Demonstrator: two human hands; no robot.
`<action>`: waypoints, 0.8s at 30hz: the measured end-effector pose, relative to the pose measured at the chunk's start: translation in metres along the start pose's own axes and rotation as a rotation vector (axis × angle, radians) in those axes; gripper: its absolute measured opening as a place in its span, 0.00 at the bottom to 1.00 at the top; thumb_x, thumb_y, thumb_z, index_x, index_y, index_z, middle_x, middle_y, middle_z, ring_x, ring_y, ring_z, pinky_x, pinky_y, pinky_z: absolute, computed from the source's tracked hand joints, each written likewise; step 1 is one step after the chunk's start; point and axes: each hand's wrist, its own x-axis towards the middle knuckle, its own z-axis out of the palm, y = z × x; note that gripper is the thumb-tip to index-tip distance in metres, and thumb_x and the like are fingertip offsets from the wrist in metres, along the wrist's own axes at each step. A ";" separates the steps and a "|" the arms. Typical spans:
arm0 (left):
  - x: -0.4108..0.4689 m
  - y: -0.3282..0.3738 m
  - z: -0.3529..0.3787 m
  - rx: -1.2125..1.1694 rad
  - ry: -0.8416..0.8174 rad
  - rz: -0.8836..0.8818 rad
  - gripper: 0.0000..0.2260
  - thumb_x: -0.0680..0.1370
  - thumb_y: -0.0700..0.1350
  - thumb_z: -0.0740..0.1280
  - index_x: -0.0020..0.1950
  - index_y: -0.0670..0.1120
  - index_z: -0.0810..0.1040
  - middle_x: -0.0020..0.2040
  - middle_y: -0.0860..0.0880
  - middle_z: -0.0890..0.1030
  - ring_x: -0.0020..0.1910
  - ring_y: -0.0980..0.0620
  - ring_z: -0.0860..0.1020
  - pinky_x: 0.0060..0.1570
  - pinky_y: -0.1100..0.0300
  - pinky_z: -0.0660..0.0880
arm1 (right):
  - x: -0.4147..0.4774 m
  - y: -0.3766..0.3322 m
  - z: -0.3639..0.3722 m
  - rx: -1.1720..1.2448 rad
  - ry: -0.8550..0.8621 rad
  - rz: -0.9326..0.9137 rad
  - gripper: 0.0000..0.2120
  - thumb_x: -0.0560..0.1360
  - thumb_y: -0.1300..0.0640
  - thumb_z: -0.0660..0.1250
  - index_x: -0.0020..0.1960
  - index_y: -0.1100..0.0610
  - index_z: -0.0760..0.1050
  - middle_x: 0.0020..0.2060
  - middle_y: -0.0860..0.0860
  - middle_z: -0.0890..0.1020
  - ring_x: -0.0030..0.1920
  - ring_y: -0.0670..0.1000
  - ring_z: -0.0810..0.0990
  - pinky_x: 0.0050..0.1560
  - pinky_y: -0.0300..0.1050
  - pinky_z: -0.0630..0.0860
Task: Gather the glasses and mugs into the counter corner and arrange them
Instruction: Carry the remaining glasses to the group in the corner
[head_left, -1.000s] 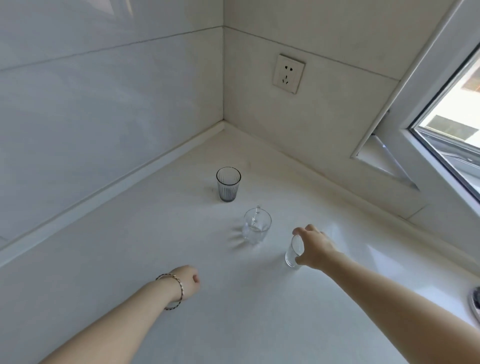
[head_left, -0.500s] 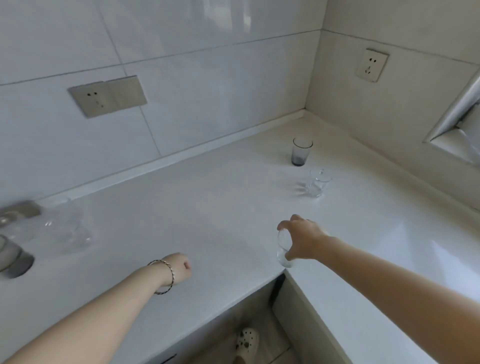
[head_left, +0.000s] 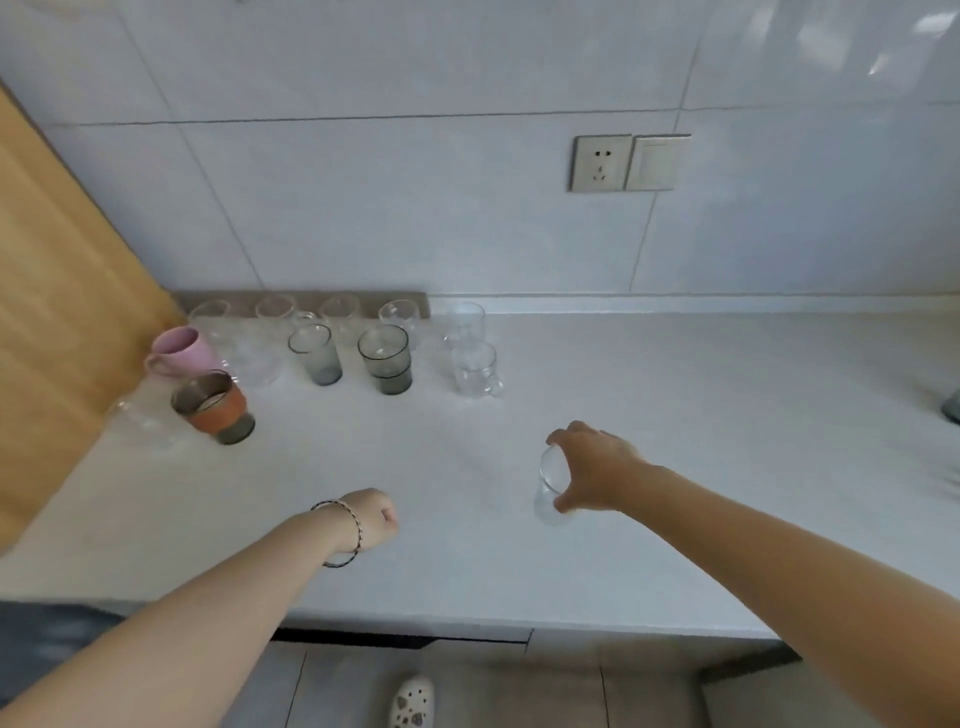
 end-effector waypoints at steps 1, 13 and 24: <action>0.003 -0.020 -0.005 -0.006 0.002 -0.013 0.11 0.75 0.41 0.58 0.33 0.51 0.66 0.40 0.48 0.70 0.39 0.50 0.67 0.36 0.61 0.64 | 0.015 -0.021 0.001 -0.004 -0.005 -0.017 0.36 0.68 0.50 0.71 0.72 0.52 0.61 0.65 0.50 0.70 0.64 0.55 0.73 0.60 0.45 0.71; 0.071 -0.221 -0.064 -0.109 -0.062 -0.102 0.18 0.75 0.38 0.57 0.29 0.53 0.58 0.31 0.52 0.60 0.28 0.56 0.59 0.29 0.64 0.55 | 0.190 -0.243 0.021 0.066 -0.027 -0.099 0.36 0.68 0.51 0.72 0.72 0.54 0.63 0.67 0.52 0.67 0.65 0.57 0.70 0.63 0.49 0.72; 0.099 -0.275 -0.069 -0.201 -0.102 -0.067 0.03 0.78 0.42 0.57 0.46 0.49 0.70 0.55 0.47 0.77 0.51 0.50 0.73 0.53 0.61 0.70 | 0.283 -0.342 0.041 0.098 -0.004 -0.046 0.28 0.69 0.53 0.71 0.66 0.57 0.67 0.63 0.54 0.69 0.62 0.57 0.70 0.56 0.48 0.73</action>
